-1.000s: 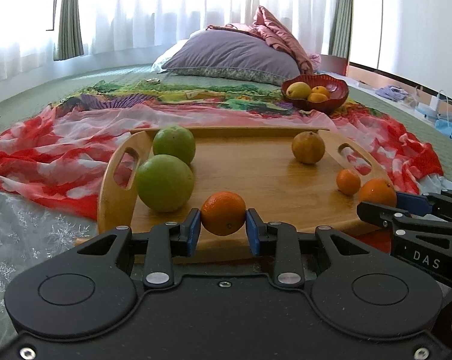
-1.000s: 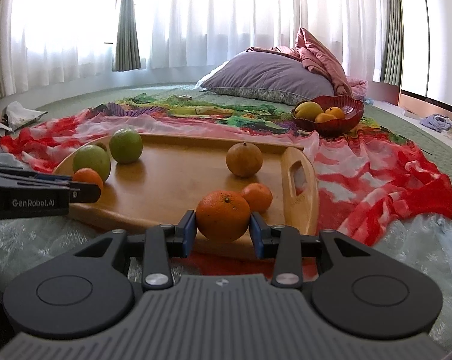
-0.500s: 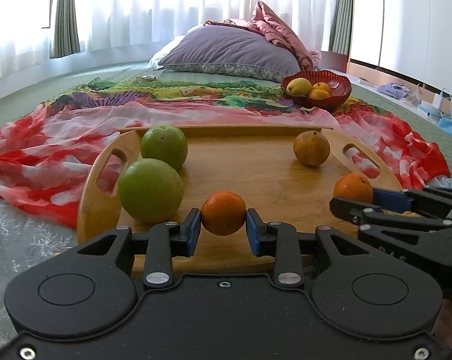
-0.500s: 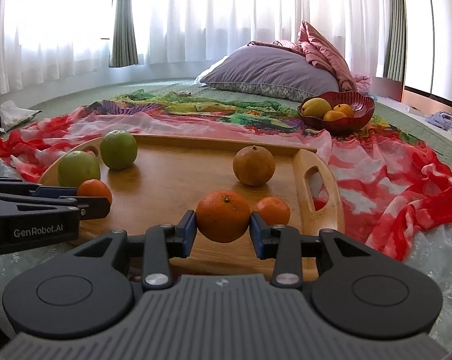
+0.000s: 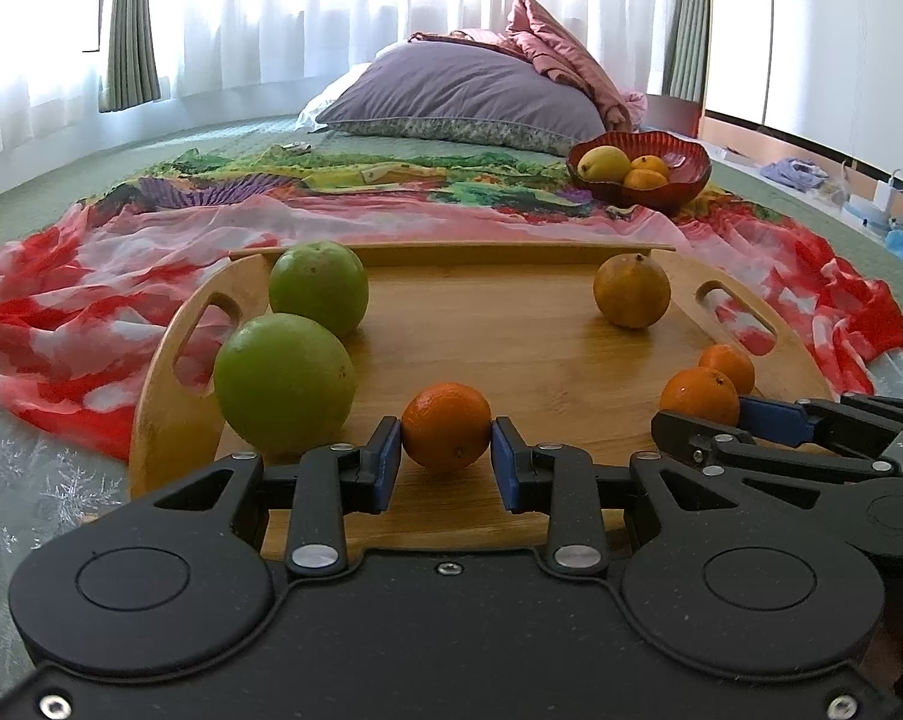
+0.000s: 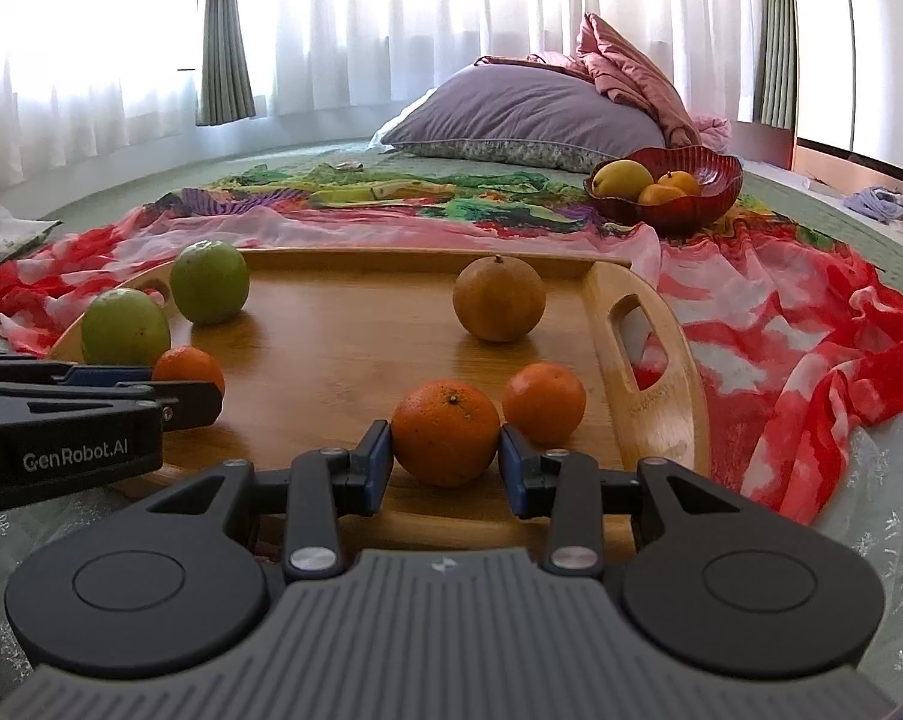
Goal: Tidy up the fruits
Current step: 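Carry the orange onto the tray and open the right gripper, then move both tools back toward the brown dates in front of the tray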
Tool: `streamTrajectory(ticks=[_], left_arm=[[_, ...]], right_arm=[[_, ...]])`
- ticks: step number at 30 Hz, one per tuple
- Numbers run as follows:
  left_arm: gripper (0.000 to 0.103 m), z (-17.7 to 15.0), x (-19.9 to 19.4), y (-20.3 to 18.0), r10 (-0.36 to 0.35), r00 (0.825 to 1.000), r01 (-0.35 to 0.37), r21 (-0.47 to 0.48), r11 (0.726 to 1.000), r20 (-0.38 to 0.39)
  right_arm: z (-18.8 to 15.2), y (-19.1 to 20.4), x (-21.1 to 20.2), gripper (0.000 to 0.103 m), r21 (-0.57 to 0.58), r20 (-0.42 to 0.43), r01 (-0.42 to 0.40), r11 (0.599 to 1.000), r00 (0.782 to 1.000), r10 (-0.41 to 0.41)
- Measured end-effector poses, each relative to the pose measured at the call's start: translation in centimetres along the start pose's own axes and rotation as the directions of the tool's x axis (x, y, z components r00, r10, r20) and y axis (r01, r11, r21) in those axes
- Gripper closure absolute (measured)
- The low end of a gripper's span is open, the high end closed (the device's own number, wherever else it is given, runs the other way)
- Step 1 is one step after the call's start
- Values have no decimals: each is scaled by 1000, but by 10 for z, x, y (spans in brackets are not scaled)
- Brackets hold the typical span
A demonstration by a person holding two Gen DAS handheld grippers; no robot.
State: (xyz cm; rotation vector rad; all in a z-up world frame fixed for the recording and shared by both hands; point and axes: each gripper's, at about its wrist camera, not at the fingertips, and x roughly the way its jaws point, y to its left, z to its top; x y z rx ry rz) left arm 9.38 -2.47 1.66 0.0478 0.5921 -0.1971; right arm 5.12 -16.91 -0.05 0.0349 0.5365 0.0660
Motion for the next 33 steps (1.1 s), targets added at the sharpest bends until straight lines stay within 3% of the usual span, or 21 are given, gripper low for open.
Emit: streamTrajectory(ticks=[19,22,24,26,33], left_arm=[[72,-1,2,-1,5,1000,-5,13,1000,1],[71,-2,0,-1,4,1000,-4,21,1000,4],[67,-4,-3,-2,8,1000,-8,30,1000,15],[56,-4,-7,-1,9,999,-10,39,999,31],[46,-8,-27,1,8,998,-12,73,997,58]], right_arm=[[-2,3,0,60,-17,6,6,1000,1000,-6],[-3,3,-1,43,-13,7,6,1000,1000,-6],[-2,2,-2,41,-6,8,3,1000,1000,-3],[-2,1,-4,38,-5,11,3,1000,1000,-3],[-5,1,-15,32,-29,33,10,1000,999,-9]])
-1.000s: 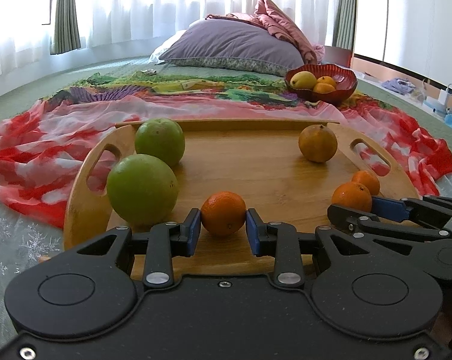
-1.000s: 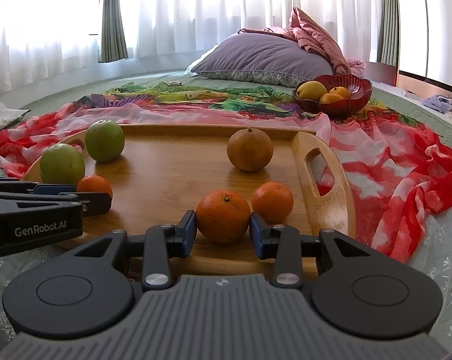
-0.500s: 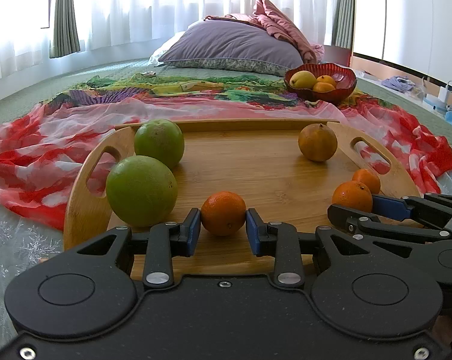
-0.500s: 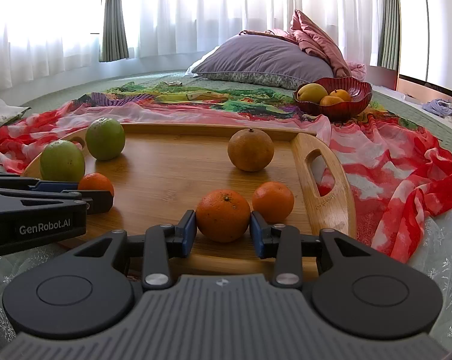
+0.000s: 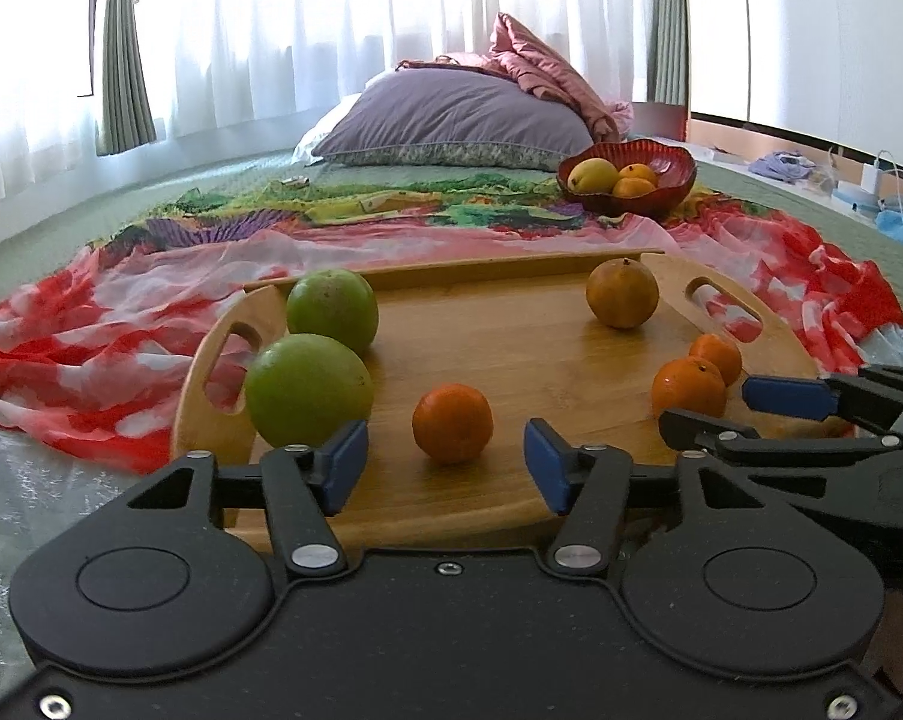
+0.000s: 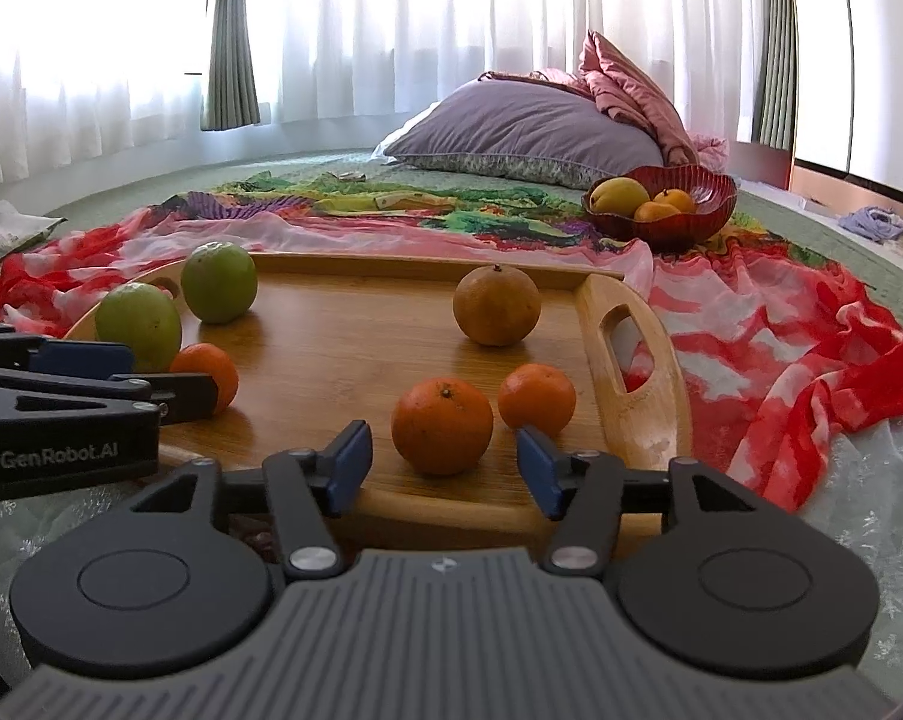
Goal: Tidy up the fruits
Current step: 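Move both tools back toward the brown dates in front of the tray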
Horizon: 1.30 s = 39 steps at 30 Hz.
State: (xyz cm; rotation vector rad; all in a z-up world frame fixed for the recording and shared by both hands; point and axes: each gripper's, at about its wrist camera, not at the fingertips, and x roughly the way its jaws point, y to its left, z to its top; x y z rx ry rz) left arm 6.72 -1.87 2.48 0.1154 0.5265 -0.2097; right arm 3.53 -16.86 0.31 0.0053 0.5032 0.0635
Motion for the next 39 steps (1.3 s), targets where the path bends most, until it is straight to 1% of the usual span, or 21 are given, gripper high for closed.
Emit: streamTrajectory(ticks=[4,10,13,17,21,24,27,29,30,32,34,35,38,39], left_arm=[[40,-3,-13,2,-11,1000,11,4,1000,7],[37,-11,-31,3,-39,999,39,-2,999,-4],[32,-16,-37,3,-55,998,55,-1,999,-15],[31,-20,-42,1,-64,998,64,12,998,-22],[30,-23,-43,-3,-63,998,64,22,998,-28],[30,-24,-42,-5,-73,997,73,21,997,-31],[35,-25,-40,-4,-103,993,104,1,995,-49],[46,-25,-38,-3,-123,991,123,-13,992,-61],[49,-25,-37,-3,-130,989,129,-17,992,-67],[56,-26,-35,-3,-144,987,143,-18,990,-78],[59,-27,-33,-5,-155,984,154,-20,988,-84],[63,-27,-32,-5,-164,982,163,-24,986,-89],[70,-29,-29,-3,-199,974,192,-68,979,-107],[71,-29,-27,-3,-207,972,199,-82,977,-114]], right_arm=[[-1,-2,-9,31,1,14,-6,1000,1000,6],[-6,0,-24,31,-25,32,-16,1000,999,17],[-10,2,-34,31,-38,41,-29,999,999,31],[-17,5,-44,31,-66,44,-55,996,997,58],[-21,10,-50,31,-115,53,-59,992,996,65],[-23,10,-50,31,-115,46,-61,991,997,67],[-25,7,-50,31,-105,39,-67,992,997,72],[-27,6,-50,31,-103,37,-76,992,996,80],[-27,6,-51,31,-103,36,-80,991,996,84],[-29,5,-52,31,-108,35,-86,990,995,90],[-31,5,-52,31,-113,32,-94,989,995,98],[-31,5,-53,31,-115,30,-97,989,994,101],[-32,6,-52,31,-120,26,-103,987,994,106],[-33,6,-52,31,-120,25,-103,987,994,106]])
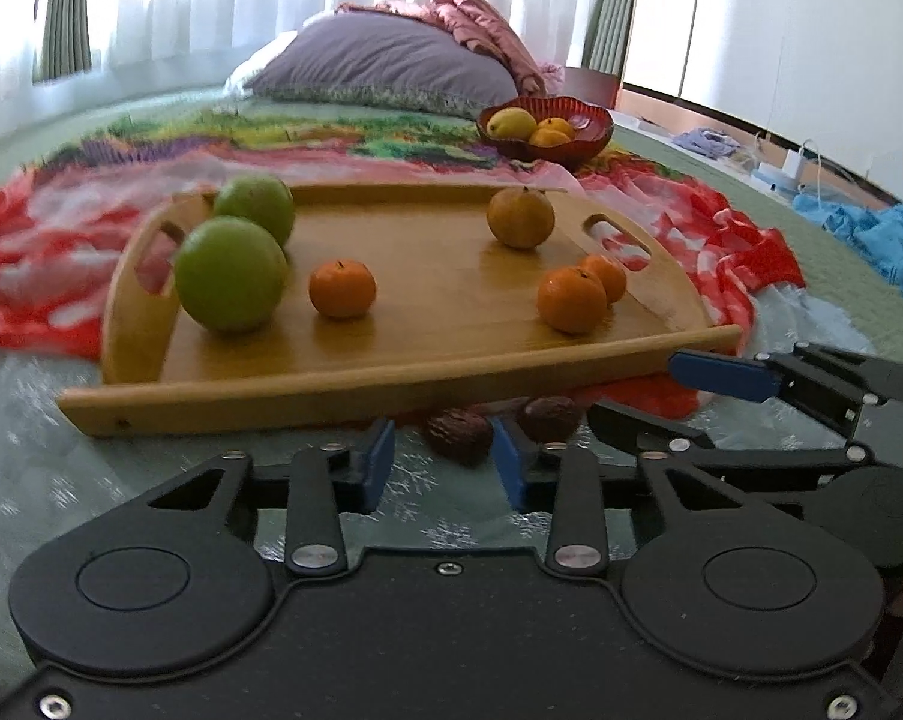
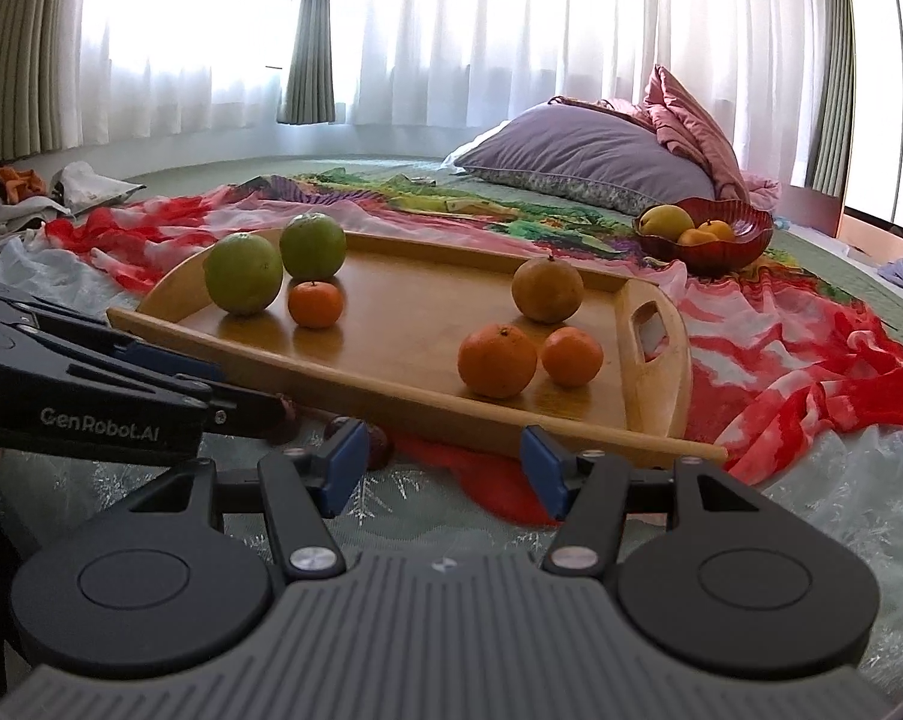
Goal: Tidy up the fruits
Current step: 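Move both tools back toward the brown dates in front of the tray, then grasp a brown date with the left gripper while the right grasps another date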
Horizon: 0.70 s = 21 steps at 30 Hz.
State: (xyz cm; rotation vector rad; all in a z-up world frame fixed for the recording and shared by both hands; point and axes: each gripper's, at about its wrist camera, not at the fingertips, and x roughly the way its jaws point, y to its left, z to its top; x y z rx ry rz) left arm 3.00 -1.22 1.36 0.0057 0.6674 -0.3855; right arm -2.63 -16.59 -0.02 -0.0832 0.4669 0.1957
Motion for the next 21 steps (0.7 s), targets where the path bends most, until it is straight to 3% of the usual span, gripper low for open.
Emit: streamTrajectory(ticks=[21], left_arm=[[75,3,17,0,-12,1000,12,-53,999,-12]], right_arm=[[-2,12,5,33,-23,-14,-34,999,999,33]])
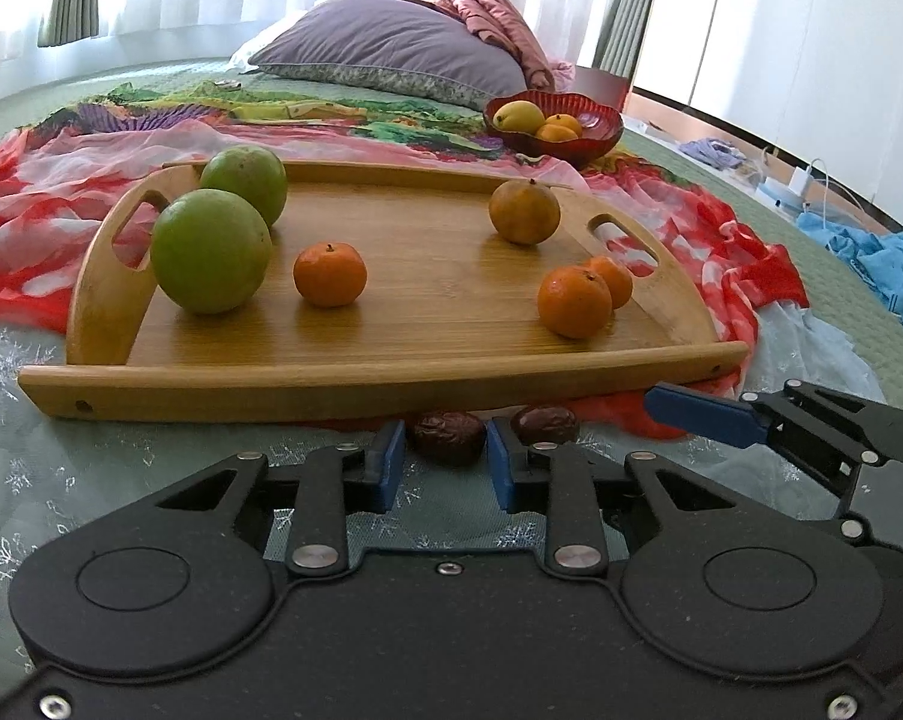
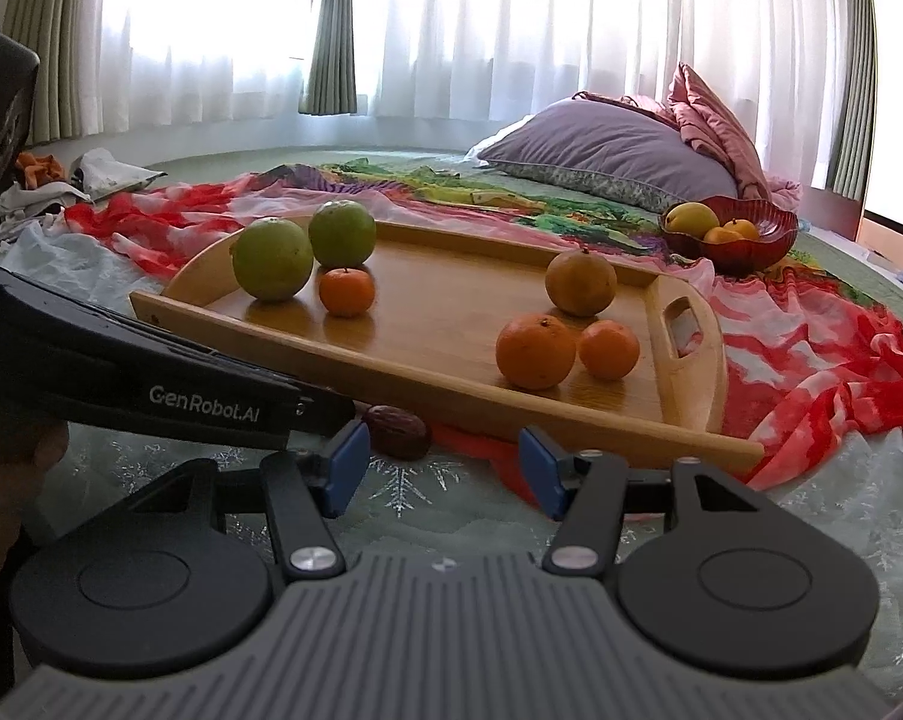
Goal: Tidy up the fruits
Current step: 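Grasp a brown date with the left gripper while the right grasps another date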
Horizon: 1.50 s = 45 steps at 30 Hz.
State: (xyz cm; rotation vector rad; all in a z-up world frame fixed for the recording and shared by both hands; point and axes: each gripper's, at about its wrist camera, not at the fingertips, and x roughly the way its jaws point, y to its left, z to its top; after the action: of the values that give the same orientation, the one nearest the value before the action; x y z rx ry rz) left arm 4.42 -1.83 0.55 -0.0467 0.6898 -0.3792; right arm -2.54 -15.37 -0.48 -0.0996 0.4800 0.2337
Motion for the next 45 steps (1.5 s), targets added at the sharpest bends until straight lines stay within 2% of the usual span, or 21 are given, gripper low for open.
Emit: streamTrajectory(ticks=[7,12,17,25,31,36,45], left_arm=[[76,0,-1,-1,18,1000,-18,-9,1000,9],[76,-1,-4,-1,48,999,-48,-19,999,14],[76,0,-6,1,62,998,-62,-7,998,22],[75,-3,-1,6,54,998,-54,-23,998,11],[76,-2,-4,7,51,998,-51,-33,998,20],[76,0,-13,0,79,995,-80,11,997,60],[77,13,-26,-2,96,988,-99,21,995,119]], right_arm=[[1,6,2,37,2,1,-17,1000,1000,17],[2,10,6,47,0,-4,-25,1000,1000,25],[3,11,10,51,16,-8,-33,999,999,33],[1,12,17,58,38,-26,-41,998,999,42],[1,15,16,68,36,-21,-44,998,999,45],[4,16,12,69,23,-1,-44,999,999,44],[17,13,4,69,8,41,-5,1000,999,5]])
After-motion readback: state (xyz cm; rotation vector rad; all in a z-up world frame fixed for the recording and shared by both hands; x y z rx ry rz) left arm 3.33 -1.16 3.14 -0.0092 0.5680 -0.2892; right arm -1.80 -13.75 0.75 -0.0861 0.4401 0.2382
